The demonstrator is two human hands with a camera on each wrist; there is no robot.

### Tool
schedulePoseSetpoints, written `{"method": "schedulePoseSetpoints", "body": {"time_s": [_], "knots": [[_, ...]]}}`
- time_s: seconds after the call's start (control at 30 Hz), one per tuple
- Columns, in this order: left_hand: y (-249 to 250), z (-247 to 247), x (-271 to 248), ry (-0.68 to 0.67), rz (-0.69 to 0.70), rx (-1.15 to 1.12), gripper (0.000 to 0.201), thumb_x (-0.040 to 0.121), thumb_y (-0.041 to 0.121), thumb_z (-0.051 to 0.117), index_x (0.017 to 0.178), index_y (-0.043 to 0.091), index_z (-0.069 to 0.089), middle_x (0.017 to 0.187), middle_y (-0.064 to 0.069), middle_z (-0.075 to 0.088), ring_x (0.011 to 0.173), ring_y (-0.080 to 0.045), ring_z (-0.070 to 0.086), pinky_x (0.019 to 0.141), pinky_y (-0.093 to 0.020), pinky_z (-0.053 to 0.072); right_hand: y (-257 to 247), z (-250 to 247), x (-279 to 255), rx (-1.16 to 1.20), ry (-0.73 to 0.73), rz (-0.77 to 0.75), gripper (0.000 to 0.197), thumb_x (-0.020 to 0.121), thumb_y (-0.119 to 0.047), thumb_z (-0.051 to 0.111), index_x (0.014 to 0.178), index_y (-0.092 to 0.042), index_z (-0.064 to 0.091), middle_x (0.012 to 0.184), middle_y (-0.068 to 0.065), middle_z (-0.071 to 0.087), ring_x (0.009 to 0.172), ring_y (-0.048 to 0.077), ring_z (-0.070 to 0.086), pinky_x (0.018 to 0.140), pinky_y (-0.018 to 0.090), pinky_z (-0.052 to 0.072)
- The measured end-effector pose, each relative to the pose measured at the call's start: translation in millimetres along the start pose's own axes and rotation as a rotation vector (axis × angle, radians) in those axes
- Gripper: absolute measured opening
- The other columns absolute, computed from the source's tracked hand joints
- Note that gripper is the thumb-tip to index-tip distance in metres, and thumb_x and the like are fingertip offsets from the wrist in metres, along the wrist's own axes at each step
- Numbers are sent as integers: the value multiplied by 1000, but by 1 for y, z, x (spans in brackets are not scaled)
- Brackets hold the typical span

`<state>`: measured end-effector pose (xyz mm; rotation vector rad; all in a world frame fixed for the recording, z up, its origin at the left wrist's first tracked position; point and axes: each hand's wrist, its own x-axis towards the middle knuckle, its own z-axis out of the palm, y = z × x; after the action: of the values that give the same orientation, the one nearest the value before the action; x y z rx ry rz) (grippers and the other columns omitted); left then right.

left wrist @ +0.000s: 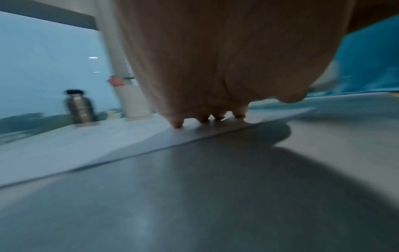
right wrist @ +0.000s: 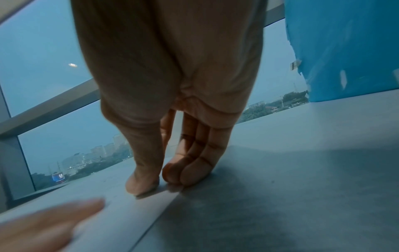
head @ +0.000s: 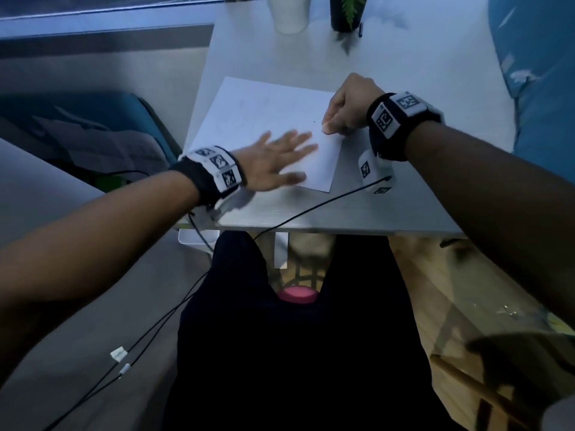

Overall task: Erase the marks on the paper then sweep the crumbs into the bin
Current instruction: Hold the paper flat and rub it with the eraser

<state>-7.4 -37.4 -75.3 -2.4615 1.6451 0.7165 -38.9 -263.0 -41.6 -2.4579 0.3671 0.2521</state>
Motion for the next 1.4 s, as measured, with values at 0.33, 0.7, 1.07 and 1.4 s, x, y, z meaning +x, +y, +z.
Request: {"method": "schedulePoseSetpoints", "body": {"time_s": [0.33,0.7,1.07,1.4], "knots": [[-48,-27,5,-56,-337,-108,129,64,70,73,154,33,-12,161,4,-23,148,-19,-19,114,-66,0,-30,18,0,-137,70,-38,30,64,-12,81,92,-4,76,89,10,75,87,20,72,83,36,61],[-41,-33,20,-148,-373,51,137,56,74,76,150,42,-17,160,-7,-18,148,-34,-6,107,-71,23,-56,55,-14,-213,28,-184,21,78,-14,61,93,-3,69,96,13,69,90,23,68,85,34,57],[-37,-35,17,-171,-398,61,137,58,73,76,150,40,-20,160,-6,-25,148,-33,-13,109,-70,19,-60,49,-19,-161,42,-192,22,78,-12,55,89,0,70,89,13,72,84,25,71,78,34,59],[-37,-36,16,-168,-390,54,137,57,74,76,149,43,-21,160,-5,-25,148,-33,-14,108,-72,20,-58,41,-7,-162,58,-197,22,75,-14,62,90,-3,73,89,13,73,85,25,70,81,32,59]]}}
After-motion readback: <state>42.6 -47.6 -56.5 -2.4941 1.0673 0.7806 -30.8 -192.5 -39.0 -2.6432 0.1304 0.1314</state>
